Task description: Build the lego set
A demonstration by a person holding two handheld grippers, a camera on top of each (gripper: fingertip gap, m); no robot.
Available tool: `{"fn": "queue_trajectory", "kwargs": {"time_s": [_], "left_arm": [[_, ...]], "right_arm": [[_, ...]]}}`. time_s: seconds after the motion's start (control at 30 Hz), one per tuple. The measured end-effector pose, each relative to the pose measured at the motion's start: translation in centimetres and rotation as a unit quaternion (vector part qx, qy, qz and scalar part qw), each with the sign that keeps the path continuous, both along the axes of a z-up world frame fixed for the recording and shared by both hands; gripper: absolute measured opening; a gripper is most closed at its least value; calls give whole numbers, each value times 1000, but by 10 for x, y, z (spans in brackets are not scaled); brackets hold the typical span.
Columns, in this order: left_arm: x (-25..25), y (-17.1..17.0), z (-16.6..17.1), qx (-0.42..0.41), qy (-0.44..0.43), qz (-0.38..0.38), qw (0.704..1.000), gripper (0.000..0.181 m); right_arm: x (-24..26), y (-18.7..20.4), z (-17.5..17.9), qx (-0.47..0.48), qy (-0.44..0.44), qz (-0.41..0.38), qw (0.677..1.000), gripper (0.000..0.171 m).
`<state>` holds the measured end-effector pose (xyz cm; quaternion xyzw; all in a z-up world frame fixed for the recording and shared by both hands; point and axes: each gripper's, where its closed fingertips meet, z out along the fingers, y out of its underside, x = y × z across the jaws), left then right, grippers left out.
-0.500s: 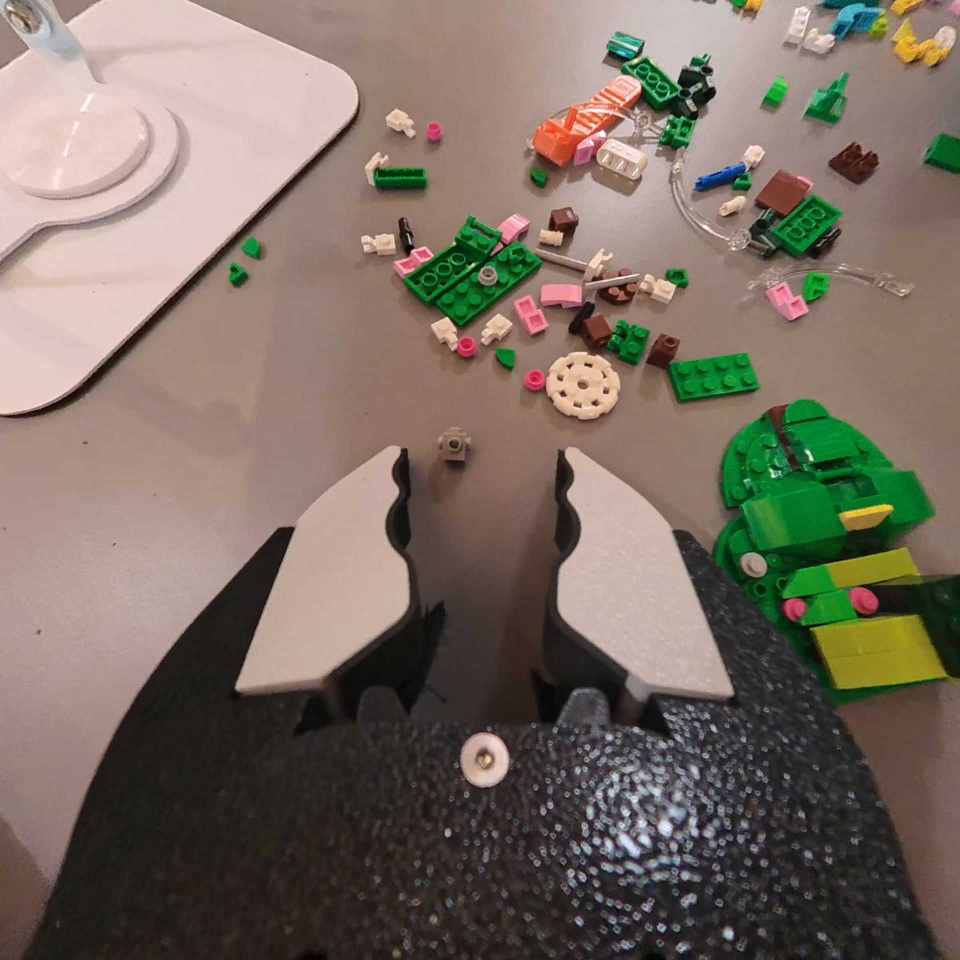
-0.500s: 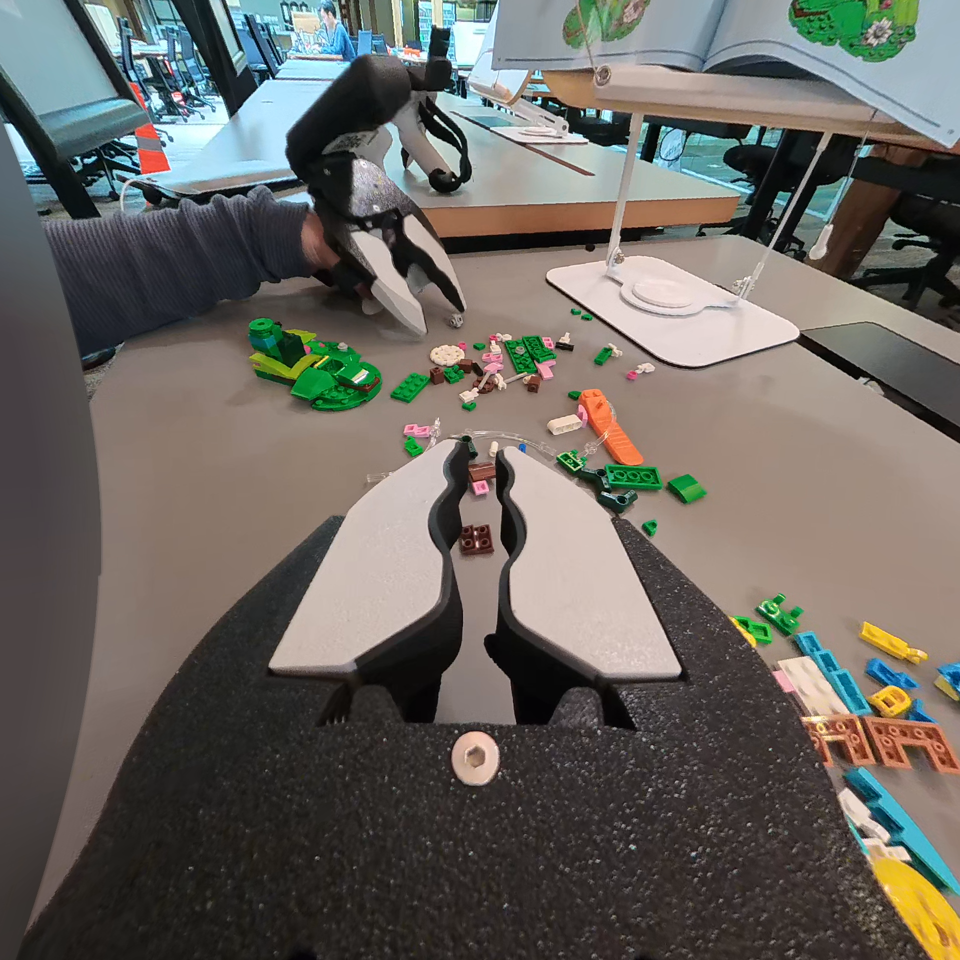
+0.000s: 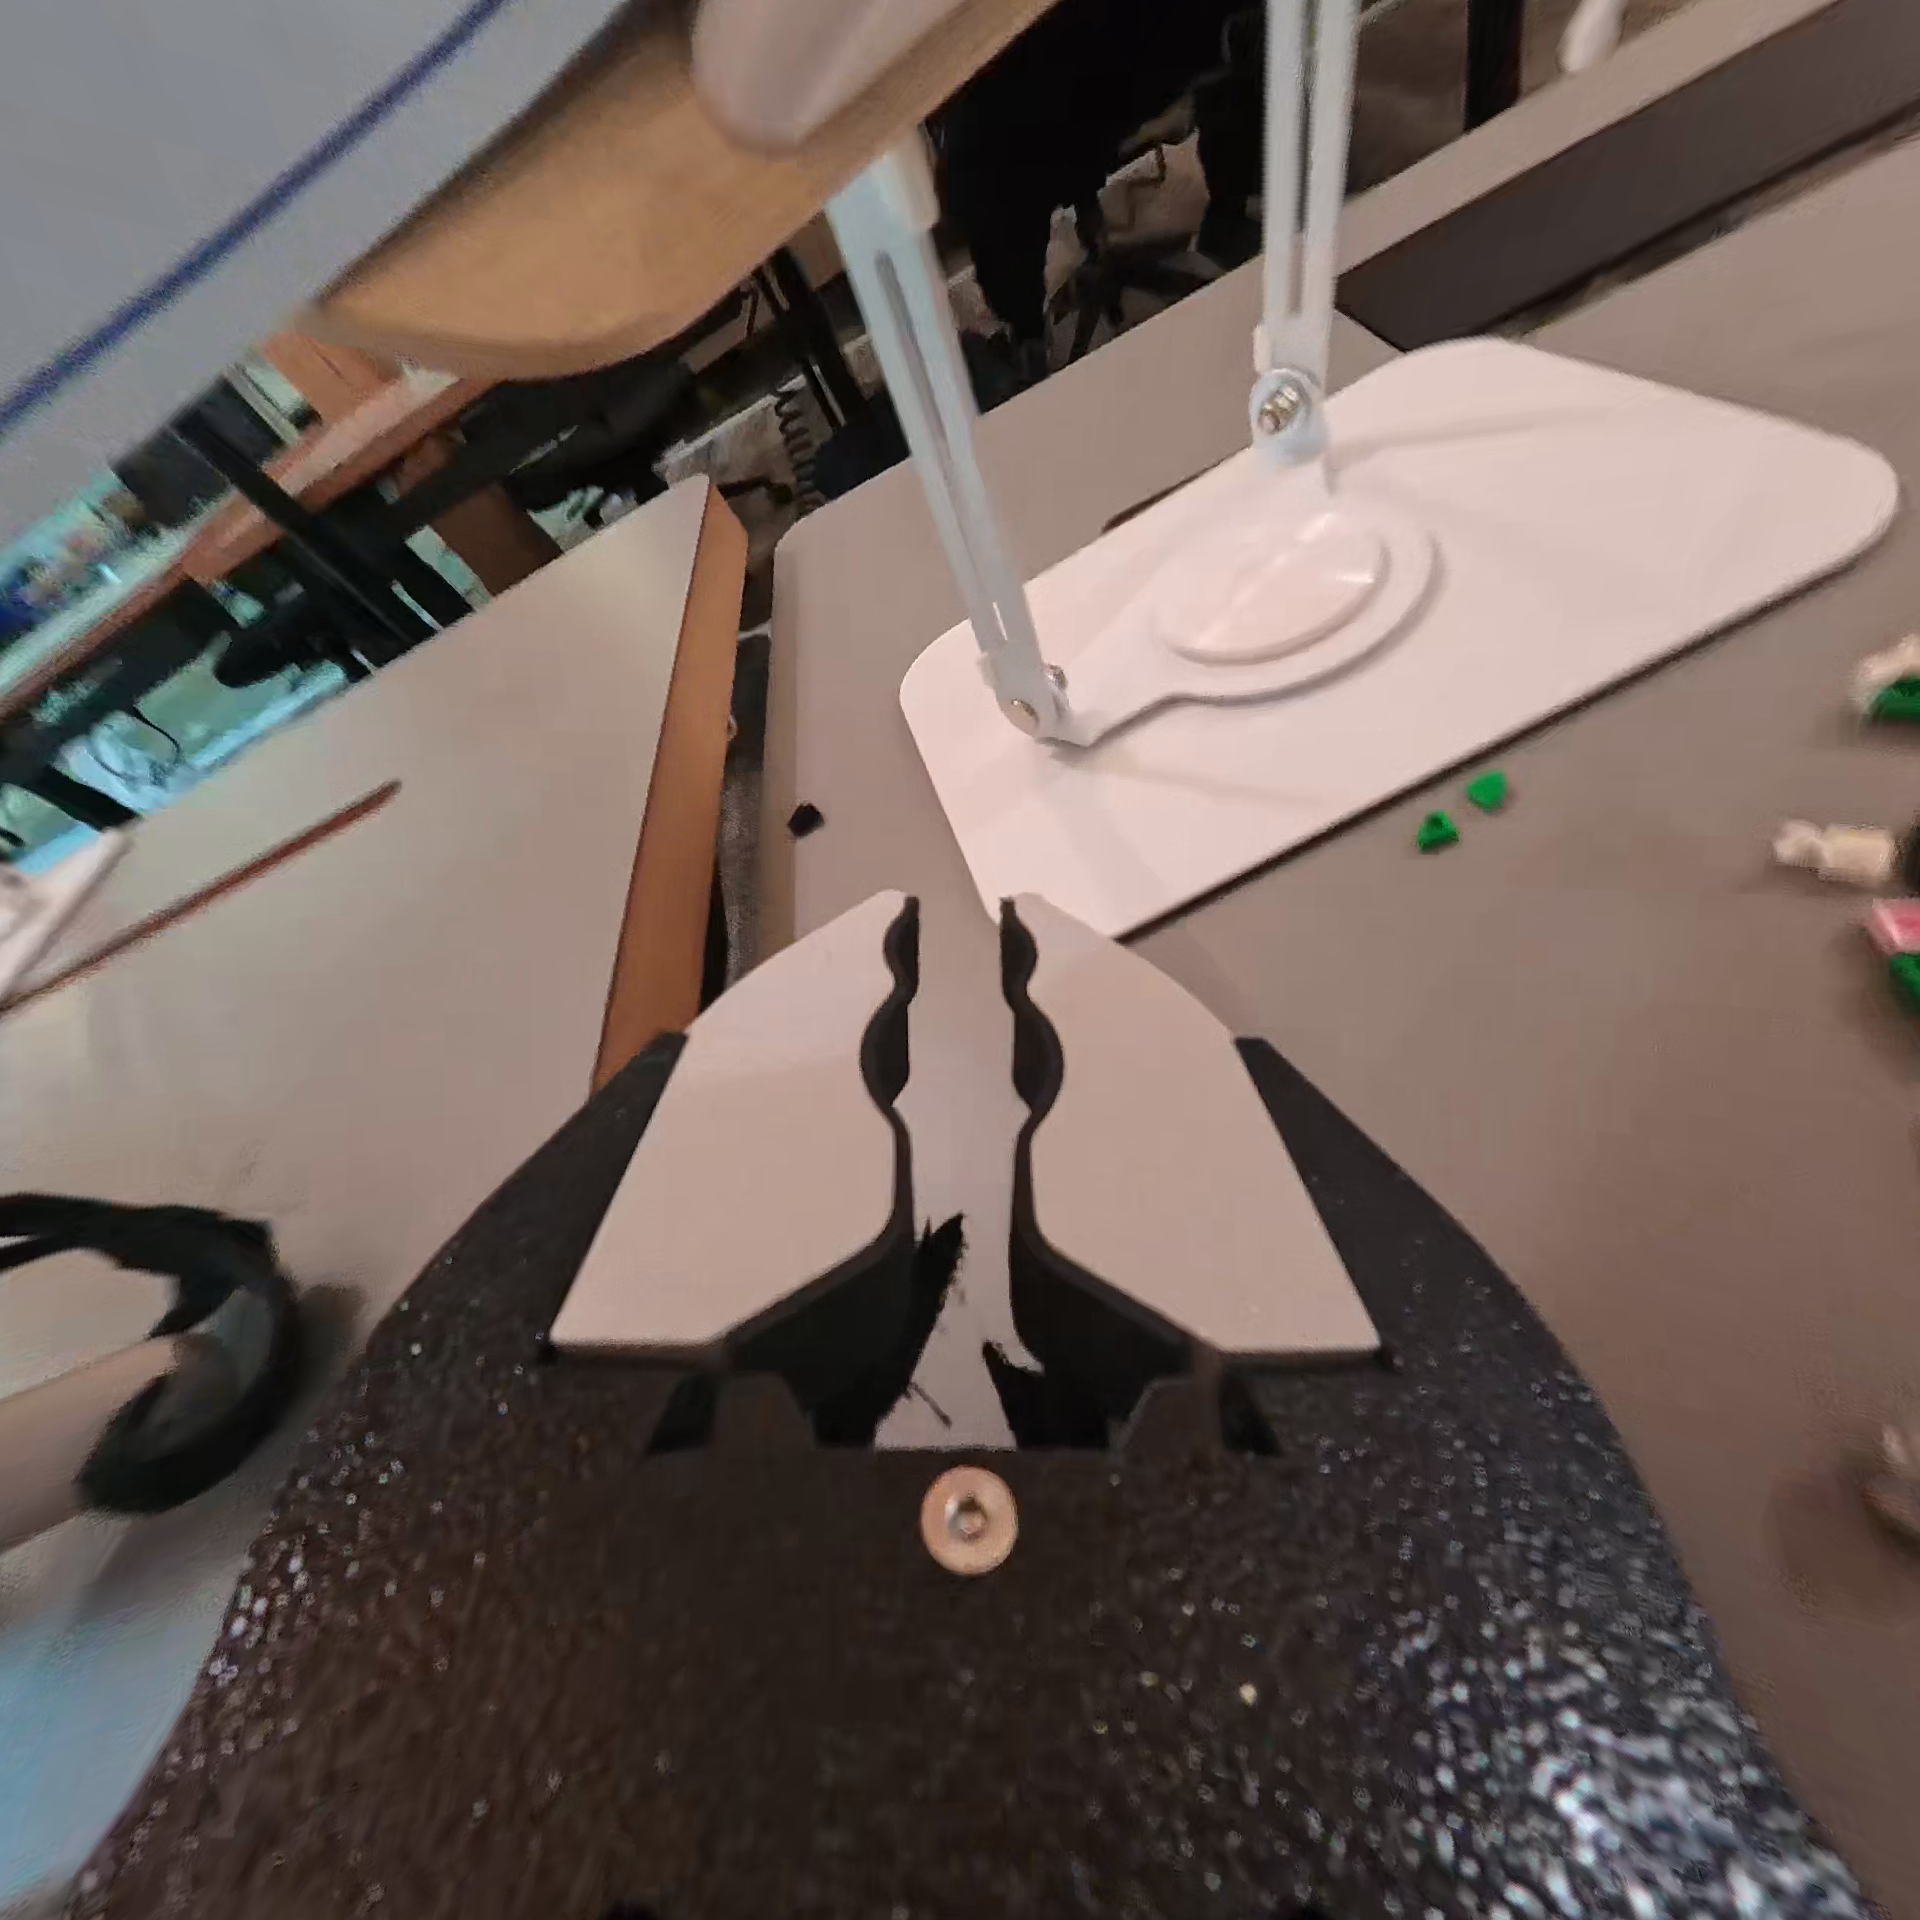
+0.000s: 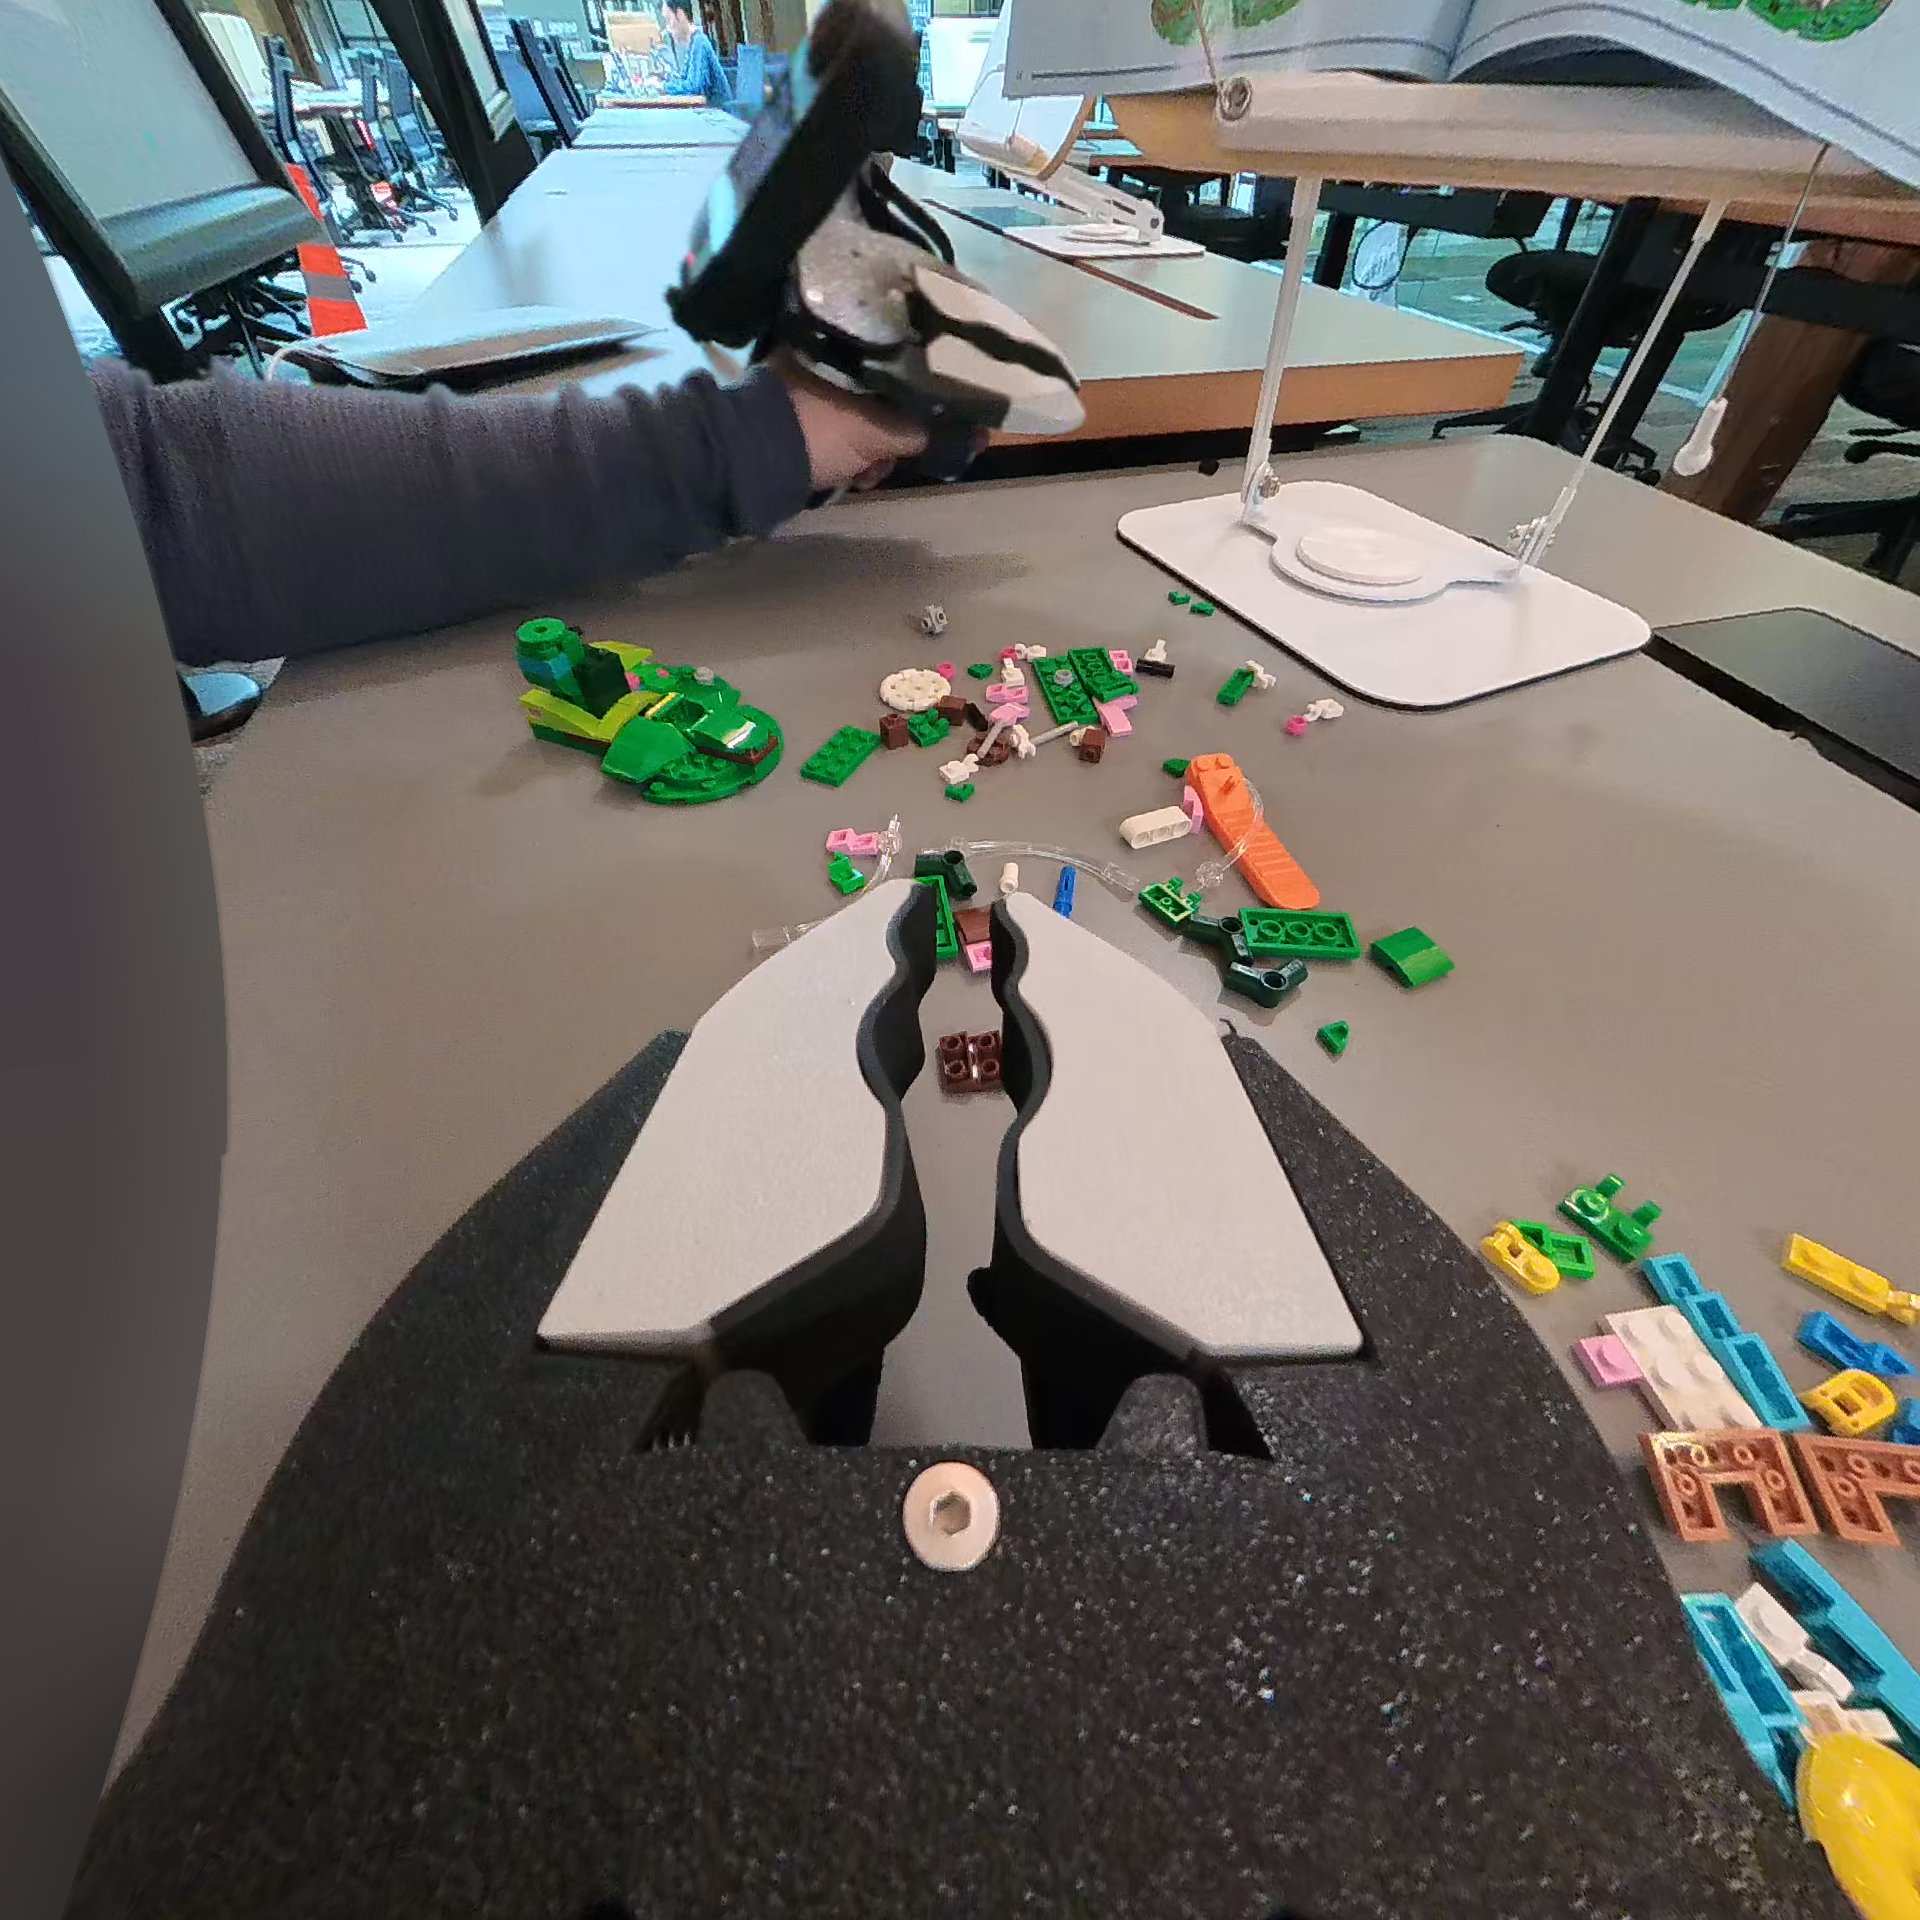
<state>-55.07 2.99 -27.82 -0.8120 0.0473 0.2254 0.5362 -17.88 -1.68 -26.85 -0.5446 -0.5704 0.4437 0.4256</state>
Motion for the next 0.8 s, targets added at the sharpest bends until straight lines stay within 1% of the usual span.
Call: {"fn": "queue_trajectory", "kwargs": {"time_s": [0.1, 0.17, 0.33, 0.4, 0.47, 0.57, 0.63, 0.7, 0.8], "left_arm": [[-16, 22, -4, 27, -86, 22, 996, 21], [-26, 34, -7, 33, -121, 29, 992, 24], [-49, 52, -16, 17, -135, 69, 988, 30], [-54, 55, -20, 4, -141, 87, 986, 32], [-54, 56, -21, 1, -146, 89, 985, 33], [-42, 49, -16, 22, -172, 68, 983, 32], [-31, 38, -6, 52, -174, 51, 982, 29], [-23, 22, 9, 87, -152, 38, 984, 24], [-12, -3, 31, 141, -129, 25, 981, 20]], "right_arm": [[1, 2, -1, 5, -4, -3, 1000, 9], [2, 3, -2, 5, -6, -4, 1000, 9], [4, 5, -5, -2, -9, -2, 1000, 9], [4, 5, -6, -4, -11, -1, 1000, 9], [4, 6, -8, -3, -15, -2, 1000, 9], [0, 15, -11, 26, -27, -27, 999, 13], [-10, 20, -7, 52, -30, -36, 998, 15], [-33, 20, 1, 87, -39, -18, 995, 16], [-92, 19, 20, 153, -55, 12, 987, 20]]}}
